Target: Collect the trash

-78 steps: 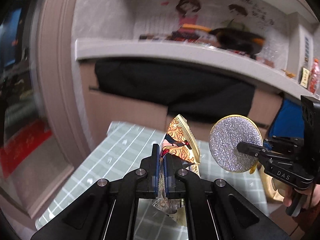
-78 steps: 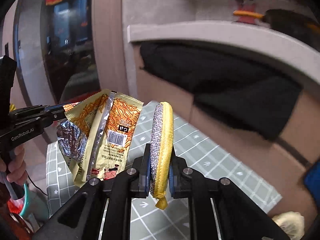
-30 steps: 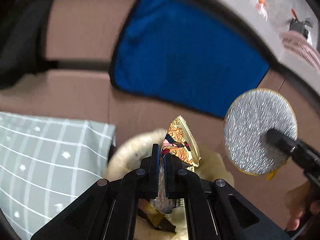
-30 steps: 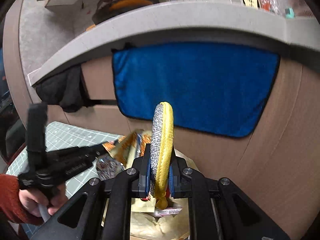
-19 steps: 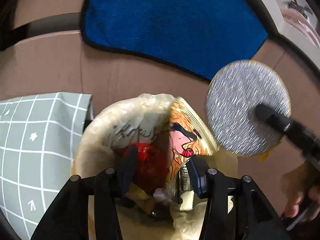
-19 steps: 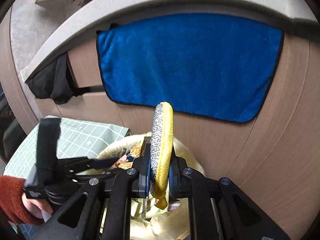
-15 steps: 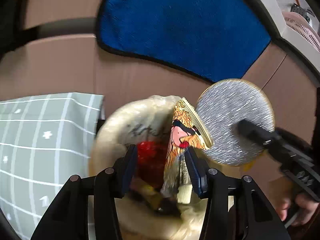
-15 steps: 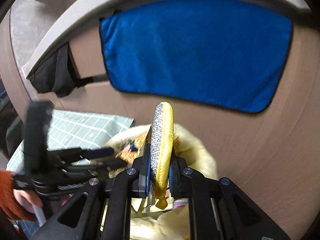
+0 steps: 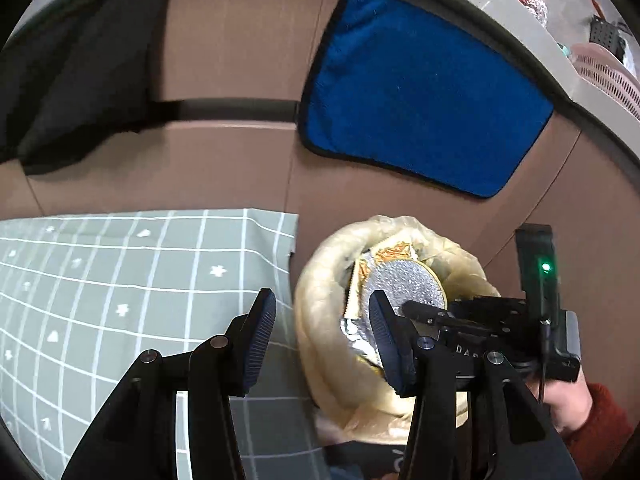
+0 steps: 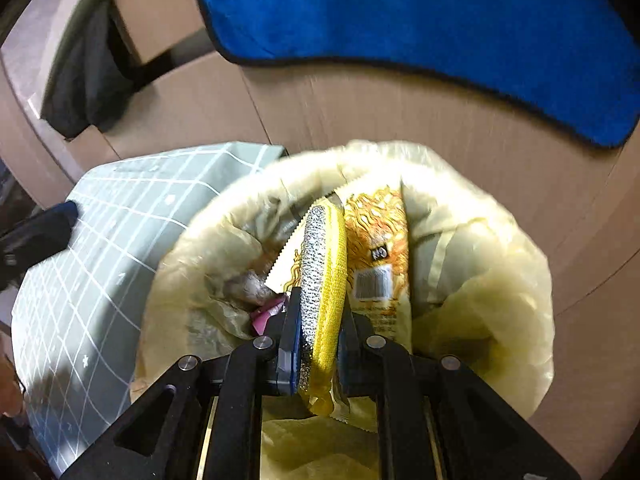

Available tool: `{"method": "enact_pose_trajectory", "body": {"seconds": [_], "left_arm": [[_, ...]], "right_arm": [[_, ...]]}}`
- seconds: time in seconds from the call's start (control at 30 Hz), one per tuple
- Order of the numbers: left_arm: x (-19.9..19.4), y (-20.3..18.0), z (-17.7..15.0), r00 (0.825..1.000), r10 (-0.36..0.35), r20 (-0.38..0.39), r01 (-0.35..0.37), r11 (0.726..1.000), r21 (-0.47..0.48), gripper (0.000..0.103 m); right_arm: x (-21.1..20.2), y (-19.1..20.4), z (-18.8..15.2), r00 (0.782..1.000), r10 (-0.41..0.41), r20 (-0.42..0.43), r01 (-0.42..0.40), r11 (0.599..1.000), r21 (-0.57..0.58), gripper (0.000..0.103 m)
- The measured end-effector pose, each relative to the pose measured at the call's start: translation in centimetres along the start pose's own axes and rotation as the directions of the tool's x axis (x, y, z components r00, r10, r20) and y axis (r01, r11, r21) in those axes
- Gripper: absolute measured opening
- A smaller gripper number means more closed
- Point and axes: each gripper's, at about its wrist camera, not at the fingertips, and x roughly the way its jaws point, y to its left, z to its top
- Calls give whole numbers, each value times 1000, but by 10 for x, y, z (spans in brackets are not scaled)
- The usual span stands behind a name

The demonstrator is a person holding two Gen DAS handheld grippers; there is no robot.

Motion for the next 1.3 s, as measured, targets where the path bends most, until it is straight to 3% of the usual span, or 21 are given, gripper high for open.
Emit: {"method": "enact_pose_trajectory", "body": {"seconds": [0.13,0.27,0.5,0.67,0.9,1.0,1.3], "left_arm": [[-16,-2,-4,999,21,33,-21,1000,8,50],[-25,-3,-8,998,35,51,-36,999,13,50],[-55,3,-22,998,48,49,-48,999,-2,50],[-92,4,-39,990,87,112,-88,996,3,50],[-174,-5,-85,956,148,253,-165,985,45,50],[-209,-8,-108,941,170,293,-190,981,42,50],[-283,-4,-165,883,266,387,-281,960,-20,50]], "right_arm": [[-3,0,-3,1000,-16,1,16,1000,19,17],[-19,1,-8,999,-29,28,28,999,37,46],[-61,17,-21,993,-70,93,68,997,24,46],[-121,42,-40,970,-95,222,95,995,12,46],[-204,103,-91,922,-80,378,86,996,2,46],[-221,127,-113,912,-69,404,75,997,2,53],[-256,187,-172,881,-85,466,101,995,-11,60]]}}
